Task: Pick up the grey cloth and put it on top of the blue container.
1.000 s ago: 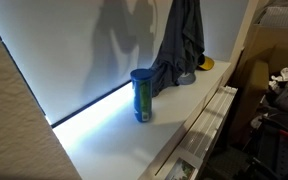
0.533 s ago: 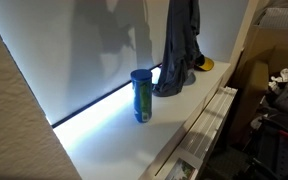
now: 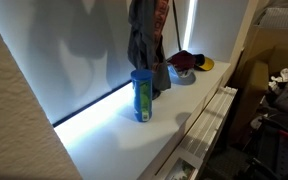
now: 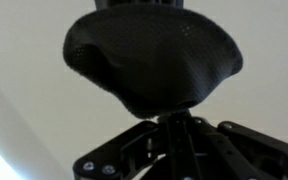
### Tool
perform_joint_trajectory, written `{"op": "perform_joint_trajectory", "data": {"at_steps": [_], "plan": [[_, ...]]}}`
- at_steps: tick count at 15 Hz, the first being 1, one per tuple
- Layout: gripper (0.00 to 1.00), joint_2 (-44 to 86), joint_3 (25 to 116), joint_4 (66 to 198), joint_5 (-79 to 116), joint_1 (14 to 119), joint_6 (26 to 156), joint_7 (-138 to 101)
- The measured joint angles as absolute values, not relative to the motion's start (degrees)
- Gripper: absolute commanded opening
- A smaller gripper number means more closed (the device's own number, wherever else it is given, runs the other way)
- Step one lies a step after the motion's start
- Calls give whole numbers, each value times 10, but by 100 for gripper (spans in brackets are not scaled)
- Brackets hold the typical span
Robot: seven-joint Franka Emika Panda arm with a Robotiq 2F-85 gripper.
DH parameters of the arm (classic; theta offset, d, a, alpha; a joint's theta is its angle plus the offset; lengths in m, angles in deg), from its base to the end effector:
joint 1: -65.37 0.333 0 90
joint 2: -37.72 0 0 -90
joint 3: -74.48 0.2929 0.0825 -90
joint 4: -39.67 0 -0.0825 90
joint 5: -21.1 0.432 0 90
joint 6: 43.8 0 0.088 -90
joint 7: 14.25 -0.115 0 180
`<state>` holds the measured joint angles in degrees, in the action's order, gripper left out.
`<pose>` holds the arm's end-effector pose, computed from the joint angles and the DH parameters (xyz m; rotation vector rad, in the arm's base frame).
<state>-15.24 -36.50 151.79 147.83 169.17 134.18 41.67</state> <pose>0.5426 0.0553 0.6255 -2.0097 0.6681 -2.1786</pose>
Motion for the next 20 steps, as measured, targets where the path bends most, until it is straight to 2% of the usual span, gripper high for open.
{"op": "perform_joint_trajectory", "data": {"at_steps": [5,8,10,14,17,20], "plan": [[0,-336,-368,1552,1719,1558,1206,508],[0,-435,-408,1606,1705,1530,1163,424],[0,-486,-429,1595,1702,1523,1183,372],[0,-484,-421,1553,1702,1560,1203,343],[0,-470,-406,1604,1702,1611,1134,320],[0,-464,-397,1633,1670,1603,1008,254]]}}
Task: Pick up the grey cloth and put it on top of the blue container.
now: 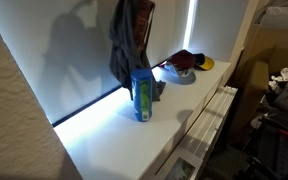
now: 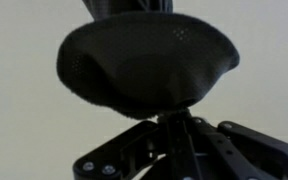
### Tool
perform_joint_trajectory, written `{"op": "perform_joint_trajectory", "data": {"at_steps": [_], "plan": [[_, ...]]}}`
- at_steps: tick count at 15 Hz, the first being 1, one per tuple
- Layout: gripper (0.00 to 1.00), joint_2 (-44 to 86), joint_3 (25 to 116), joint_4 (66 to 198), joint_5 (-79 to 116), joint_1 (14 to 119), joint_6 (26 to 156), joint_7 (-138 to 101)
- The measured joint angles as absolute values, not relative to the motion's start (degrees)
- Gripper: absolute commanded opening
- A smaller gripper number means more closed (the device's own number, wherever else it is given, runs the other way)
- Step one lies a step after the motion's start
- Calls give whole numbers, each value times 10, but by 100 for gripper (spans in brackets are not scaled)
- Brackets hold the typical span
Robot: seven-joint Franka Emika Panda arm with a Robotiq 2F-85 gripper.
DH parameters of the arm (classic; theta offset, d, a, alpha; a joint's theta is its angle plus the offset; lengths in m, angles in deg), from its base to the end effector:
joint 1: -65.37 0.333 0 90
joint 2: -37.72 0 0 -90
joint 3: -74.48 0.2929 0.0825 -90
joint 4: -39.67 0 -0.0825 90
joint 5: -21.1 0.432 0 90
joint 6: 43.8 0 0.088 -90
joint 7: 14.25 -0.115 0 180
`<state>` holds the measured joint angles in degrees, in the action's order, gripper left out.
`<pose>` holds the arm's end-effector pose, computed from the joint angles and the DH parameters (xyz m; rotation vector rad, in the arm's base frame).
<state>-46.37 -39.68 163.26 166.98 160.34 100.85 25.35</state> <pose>0.5487 0.0607 0.5864 -1.8464 0.4476 -1.9969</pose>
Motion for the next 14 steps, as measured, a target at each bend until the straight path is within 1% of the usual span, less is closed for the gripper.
{"op": "perform_joint_trajectory", "data": {"at_steps": [4,7,10,14], "plan": [[0,-454,-394,1657,1647,1555,816,219],[0,-433,-385,1653,1600,1512,696,209],[0,-421,-374,1631,1513,1484,632,205],[0,-413,-378,1596,1406,1482,575,202]]}}
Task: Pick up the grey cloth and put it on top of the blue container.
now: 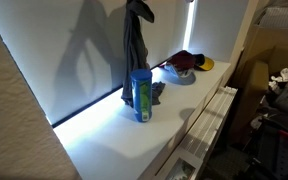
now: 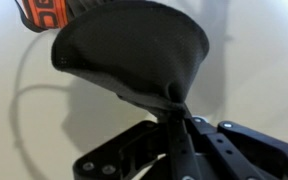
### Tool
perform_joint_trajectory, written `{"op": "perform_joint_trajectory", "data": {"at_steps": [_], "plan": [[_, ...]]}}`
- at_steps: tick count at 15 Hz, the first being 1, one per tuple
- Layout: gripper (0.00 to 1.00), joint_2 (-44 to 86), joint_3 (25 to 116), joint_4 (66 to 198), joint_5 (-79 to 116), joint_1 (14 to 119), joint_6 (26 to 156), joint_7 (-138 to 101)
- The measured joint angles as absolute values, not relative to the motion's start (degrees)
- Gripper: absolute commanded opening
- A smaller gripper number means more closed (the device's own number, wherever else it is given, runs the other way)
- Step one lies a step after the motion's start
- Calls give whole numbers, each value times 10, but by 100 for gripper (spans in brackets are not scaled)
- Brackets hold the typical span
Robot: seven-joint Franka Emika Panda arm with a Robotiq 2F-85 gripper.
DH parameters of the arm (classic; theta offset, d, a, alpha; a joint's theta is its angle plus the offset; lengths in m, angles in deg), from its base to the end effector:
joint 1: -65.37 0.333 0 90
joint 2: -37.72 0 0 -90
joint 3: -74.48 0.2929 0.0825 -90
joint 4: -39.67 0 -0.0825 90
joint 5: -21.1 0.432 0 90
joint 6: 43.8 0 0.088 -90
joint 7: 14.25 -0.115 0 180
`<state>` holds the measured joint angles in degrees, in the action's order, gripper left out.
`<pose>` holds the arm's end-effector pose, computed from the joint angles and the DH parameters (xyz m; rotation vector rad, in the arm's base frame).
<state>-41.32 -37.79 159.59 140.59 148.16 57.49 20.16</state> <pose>0.6096 0.0269 0.5123 -2.4426 0.1374 -1.1465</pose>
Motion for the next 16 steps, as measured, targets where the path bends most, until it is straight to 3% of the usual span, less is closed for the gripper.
{"op": "perform_joint_trajectory", "data": {"at_steps": [10,16], "plan": [[0,-390,-451,1553,1258,1522,575,121],[0,-336,-577,1530,1097,1567,476,-96]]}}
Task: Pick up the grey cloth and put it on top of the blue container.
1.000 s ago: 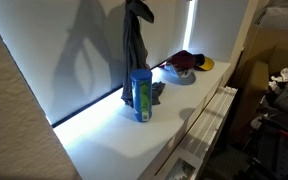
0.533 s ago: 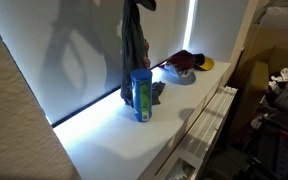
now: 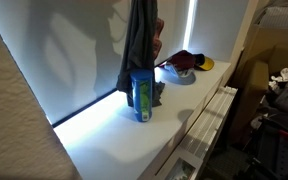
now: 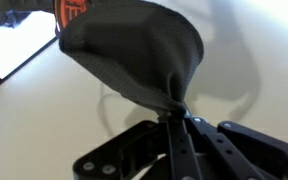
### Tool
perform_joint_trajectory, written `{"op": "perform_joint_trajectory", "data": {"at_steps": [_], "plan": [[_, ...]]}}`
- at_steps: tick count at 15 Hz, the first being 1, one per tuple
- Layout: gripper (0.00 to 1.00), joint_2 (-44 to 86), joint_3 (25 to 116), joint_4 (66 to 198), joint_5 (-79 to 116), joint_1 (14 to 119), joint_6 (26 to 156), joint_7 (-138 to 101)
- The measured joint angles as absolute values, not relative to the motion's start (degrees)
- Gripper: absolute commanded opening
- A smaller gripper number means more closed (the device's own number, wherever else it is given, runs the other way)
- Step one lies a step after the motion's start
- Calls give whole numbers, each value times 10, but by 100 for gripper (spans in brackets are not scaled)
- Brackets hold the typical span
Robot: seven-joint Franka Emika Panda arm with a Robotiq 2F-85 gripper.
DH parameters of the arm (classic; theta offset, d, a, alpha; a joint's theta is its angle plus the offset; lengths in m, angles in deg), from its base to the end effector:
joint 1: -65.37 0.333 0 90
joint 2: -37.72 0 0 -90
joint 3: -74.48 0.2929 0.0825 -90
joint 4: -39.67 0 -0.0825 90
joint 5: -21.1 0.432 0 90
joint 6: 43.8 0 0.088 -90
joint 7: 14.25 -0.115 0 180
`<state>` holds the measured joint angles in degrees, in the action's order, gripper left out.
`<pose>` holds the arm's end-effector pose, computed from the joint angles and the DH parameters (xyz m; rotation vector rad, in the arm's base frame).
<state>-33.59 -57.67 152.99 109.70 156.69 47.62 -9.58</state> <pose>0.5149 0.0617 0.6825 -2.5217 0.5683 -0.9264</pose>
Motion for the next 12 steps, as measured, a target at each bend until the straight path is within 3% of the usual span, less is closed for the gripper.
{"op": "perform_joint_trajectory", "data": {"at_steps": [5,12], "plan": [[0,-271,-597,1501,1057,1559,412,-199],[0,-253,-512,1469,1057,1510,423,-242]]}}
